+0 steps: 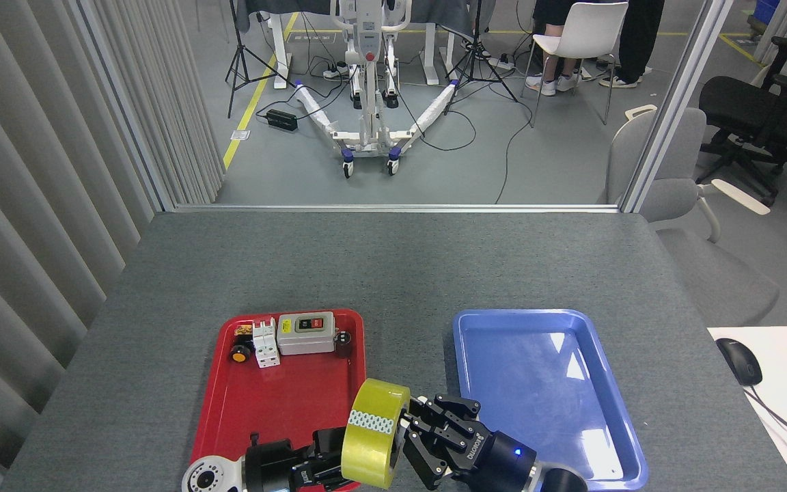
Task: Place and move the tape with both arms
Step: 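Grasp the tape with the right gripper and open the left gripper, then carry the tape with the right gripper over the blue tray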
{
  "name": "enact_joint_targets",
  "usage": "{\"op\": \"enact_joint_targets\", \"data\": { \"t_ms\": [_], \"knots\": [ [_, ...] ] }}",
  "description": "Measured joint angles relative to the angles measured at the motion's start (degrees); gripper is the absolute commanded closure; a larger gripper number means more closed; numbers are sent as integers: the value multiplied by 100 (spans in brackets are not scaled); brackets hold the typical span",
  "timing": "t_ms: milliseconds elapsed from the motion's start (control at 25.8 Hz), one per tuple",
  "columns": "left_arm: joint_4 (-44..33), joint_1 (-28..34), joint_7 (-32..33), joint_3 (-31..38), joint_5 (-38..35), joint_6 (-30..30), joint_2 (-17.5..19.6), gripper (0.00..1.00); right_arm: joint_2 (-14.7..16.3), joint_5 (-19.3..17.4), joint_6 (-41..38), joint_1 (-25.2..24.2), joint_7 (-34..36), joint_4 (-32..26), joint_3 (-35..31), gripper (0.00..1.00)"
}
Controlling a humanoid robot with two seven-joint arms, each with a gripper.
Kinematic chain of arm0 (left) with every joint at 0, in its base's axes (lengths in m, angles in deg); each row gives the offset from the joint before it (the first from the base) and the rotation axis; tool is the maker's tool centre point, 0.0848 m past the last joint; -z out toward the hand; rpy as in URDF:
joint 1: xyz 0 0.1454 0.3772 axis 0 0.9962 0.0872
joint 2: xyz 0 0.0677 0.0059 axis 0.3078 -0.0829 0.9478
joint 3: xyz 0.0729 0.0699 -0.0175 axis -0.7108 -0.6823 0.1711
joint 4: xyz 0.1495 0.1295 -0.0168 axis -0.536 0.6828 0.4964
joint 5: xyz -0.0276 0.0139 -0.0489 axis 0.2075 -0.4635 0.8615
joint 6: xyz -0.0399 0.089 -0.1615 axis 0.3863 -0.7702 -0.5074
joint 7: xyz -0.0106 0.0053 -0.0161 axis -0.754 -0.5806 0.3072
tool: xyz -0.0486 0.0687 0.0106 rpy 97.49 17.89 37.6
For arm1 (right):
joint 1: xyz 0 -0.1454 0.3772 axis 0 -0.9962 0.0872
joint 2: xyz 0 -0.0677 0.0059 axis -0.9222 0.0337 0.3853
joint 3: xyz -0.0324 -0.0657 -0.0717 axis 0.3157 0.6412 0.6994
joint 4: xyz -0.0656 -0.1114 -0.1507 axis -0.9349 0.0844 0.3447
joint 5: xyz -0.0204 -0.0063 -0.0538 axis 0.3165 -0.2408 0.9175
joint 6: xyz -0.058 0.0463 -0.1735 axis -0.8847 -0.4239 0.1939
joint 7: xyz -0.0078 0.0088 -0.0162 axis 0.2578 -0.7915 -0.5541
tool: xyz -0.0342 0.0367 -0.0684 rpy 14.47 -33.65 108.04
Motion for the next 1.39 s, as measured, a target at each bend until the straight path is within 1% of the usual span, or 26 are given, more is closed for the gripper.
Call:
{"op": "enact_joint_targets", "data": {
  "t_ms": [39,77,271,620,775,891,1046,1123,1201,1240,1317,1395],
  "knots": [
    [19,0,-11,10,0,76,3,0,0,0,0,0,0,3,3,73],
    [33,-2,-105,23,0,141,7,0,0,0,14,-1,-8,10,4,73],
    [74,1,-48,69,1,446,-7,0,-1,0,5,6,-43,12,20,73],
    [209,-5,-8,194,-21,664,-35,0,-30,0,25,2,4,16,19,73],
    [297,-14,-87,335,-90,764,-41,0,-44,-15,25,-30,-1,7,-9,73],
    [350,-13,-329,435,-168,803,-44,0,-45,-27,18,-63,-3,2,-49,73],
    [371,-14,-1158,587,-388,813,-51,0,-45,-39,13,-105,-3,-4,-76,73],
    [347,-14,-1665,656,-732,801,-53,0,-48,-42,13,-115,-4,-9,-80,73],
    [243,-14,-2339,707,-1426,774,-58,0,-55,-44,12,-122,-5,-27,-82,73],
    [168,-14,-2730,717,-1934,740,-66,0,-58,-46,10,-129,-7,-35,-82,73],
    [-48,-9,-3541,714,-3261,559,-87,0,-60,-53,10,-153,-13,-56,-83,73],
    [-257,-3,-4236,637,-4682,170,-99,0,-65,-66,10,-199,-17,-107,-89,74]
  ]
}}
